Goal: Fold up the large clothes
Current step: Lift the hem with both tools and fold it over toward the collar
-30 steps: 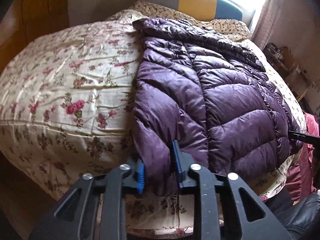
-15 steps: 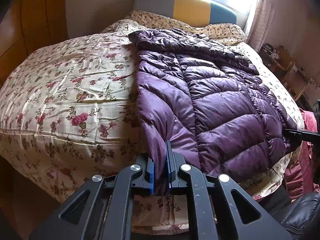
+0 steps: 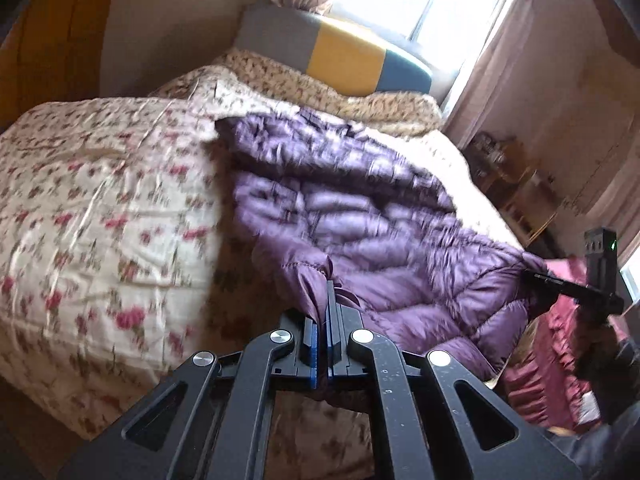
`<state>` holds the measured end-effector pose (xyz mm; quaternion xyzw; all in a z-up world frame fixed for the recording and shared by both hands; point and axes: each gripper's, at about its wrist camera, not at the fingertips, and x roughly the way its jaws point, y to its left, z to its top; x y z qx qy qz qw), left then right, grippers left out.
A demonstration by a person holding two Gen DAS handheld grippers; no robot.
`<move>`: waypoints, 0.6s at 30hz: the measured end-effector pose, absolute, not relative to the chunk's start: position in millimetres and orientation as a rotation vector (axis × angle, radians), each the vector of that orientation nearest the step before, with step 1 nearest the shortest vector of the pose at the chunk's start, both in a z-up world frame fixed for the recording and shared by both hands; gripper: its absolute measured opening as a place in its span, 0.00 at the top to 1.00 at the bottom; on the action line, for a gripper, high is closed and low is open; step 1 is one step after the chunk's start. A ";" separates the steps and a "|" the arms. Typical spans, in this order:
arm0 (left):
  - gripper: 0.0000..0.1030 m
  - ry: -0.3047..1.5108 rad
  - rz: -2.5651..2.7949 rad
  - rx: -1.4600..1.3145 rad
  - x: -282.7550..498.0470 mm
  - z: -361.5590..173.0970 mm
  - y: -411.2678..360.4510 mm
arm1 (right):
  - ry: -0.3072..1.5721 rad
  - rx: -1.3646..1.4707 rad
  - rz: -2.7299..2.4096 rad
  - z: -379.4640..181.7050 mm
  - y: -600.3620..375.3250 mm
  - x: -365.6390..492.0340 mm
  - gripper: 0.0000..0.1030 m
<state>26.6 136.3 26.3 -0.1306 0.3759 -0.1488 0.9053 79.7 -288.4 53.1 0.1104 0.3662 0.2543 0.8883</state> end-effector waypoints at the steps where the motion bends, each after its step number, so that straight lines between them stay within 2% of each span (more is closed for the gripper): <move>1: 0.98 0.763 -0.311 -0.279 34.0 31.7 138.3 | 0.744 0.232 0.525 58.7 -289.5 86.0 0.92; 10: 0.98 0.657 -0.297 -0.287 116.1 74.5 147.7 | 0.640 0.287 0.460 87.7 -303.0 192.7 0.92; 18: 0.98 0.630 -0.246 -0.279 215.6 94.7 148.1 | 0.705 0.371 0.361 55.4 -308.5 296.7 0.92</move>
